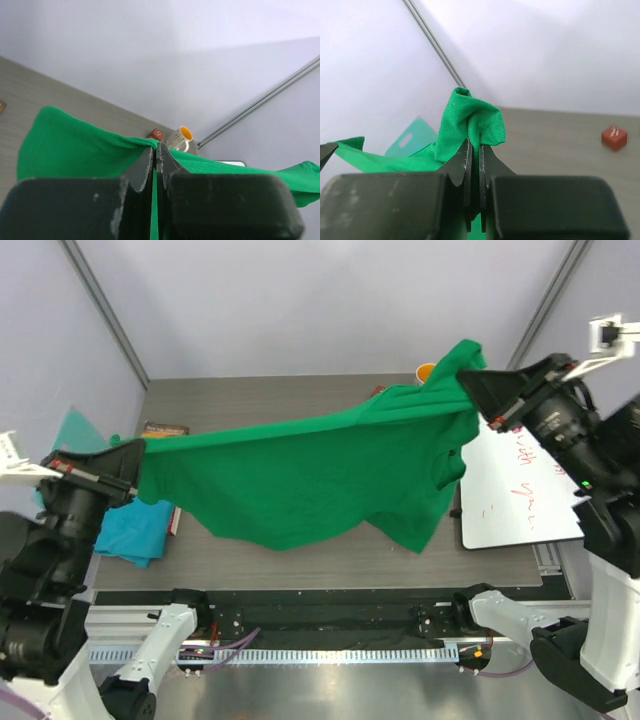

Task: Fold and stack the t-shirts

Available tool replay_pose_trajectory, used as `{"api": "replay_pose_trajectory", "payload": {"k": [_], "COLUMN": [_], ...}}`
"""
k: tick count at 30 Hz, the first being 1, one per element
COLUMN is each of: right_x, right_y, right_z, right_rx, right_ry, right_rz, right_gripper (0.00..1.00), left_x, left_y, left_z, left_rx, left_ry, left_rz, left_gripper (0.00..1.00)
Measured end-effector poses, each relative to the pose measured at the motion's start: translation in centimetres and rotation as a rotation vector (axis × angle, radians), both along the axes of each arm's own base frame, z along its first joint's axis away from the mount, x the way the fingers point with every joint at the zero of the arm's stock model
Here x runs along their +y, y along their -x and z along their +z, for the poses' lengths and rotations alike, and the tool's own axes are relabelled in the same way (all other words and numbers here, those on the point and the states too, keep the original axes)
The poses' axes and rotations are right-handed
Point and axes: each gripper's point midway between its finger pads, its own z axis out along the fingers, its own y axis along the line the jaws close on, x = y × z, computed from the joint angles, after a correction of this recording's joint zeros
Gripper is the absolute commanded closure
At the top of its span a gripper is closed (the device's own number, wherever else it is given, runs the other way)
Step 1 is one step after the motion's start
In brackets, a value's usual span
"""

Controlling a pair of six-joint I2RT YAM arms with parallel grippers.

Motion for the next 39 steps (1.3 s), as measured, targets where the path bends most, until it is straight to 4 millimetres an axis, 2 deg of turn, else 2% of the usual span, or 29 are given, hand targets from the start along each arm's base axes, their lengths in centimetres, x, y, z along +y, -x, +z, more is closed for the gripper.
{"api": "replay_pose_trajectory", "payload": {"k": [3,5,7,9,10,12,13,15,18,19,22,24,26,28,30,35,39], "right_x": [-1.3,-1.6,-2.0,-2.1,-2.0,-1.8,-1.6,-1.2,-0.6,-0.3,0.1,0.4,0.7,1.3,1.8,3.2,3.9], "right_y": [2.4,2.9,3.6,3.2,2.4,0.4,-0.9,-4.1,-8.6,-10.1,-12.6,-13.6,-14.4,-15.3,-16.4,-20.2,-22.5], "right_z": [3.5,4.6,5.5,5.3,4.8,3.2,2.0,-1.3,-7.2,-9.6,-16.0,-20.1,-23.9,-26.6,-28.8,-35.5,-39.8], "right_rx": [-0.095,-0.119,-0.141,-0.131,-0.111,-0.053,-0.016,0.086,0.252,0.311,0.464,0.55,0.623,0.675,0.706,0.814,0.89], "right_ry": [-0.02,-0.026,-0.033,-0.032,-0.027,-0.01,0.002,0.036,0.1,0.125,0.189,0.222,0.245,0.252,0.252,0.28,0.306], "right_rz": [-0.029,-0.042,-0.052,-0.064,-0.074,-0.093,-0.106,-0.139,-0.177,-0.186,-0.2,-0.2,-0.194,-0.181,-0.172,-0.156,-0.152], "right_gripper": [0.99,0.99,0.99,0.99,0.99,0.99,0.99,0.99,0.99,0.99,0.99,0.99,0.99,0.99,0.99,0.99,0.99], "left_x": [0.2,0.3,0.3,0.2,0.1,0.0,-0.1,-0.3,-0.4,-0.4,-0.3,-0.1,0.0,0.1,0.2,0.4,0.3], "left_y": [2.1,2.9,2.8,1.2,-0.1,-3.5,-5.1,-9.6,-14.6,-16.3,-18.5,-19.1,-20.0,-21.3,-22.8,-26.6,-30.5], "left_z": [2.9,4.5,5.2,5.2,4.7,3.2,2.3,-0.9,-6.8,-9.6,-16.3,-19.4,-21.1,-22.5,-23.7,-28.2,-31.2], "left_rx": [-0.081,-0.124,-0.138,-0.121,-0.099,-0.031,0.006,0.12,0.291,0.365,0.539,0.62,0.662,0.687,0.705,0.789,0.841], "left_ry": [0.004,0.005,0.004,0.001,-0.001,-0.009,-0.013,-0.026,-0.052,-0.065,-0.105,-0.128,-0.143,-0.159,-0.169,-0.2,-0.229], "left_rz": [-0.001,-0.001,0.0,0.003,0.008,0.019,0.023,0.035,0.053,0.061,0.074,0.079,0.087,0.093,0.1,0.122,0.12], "left_gripper": [1.0,1.0,1.0,1.0,1.0,1.0,1.0,1.0,1.0,1.0,1.0,1.0,1.0,1.0,1.0,1.0,1.0]}}
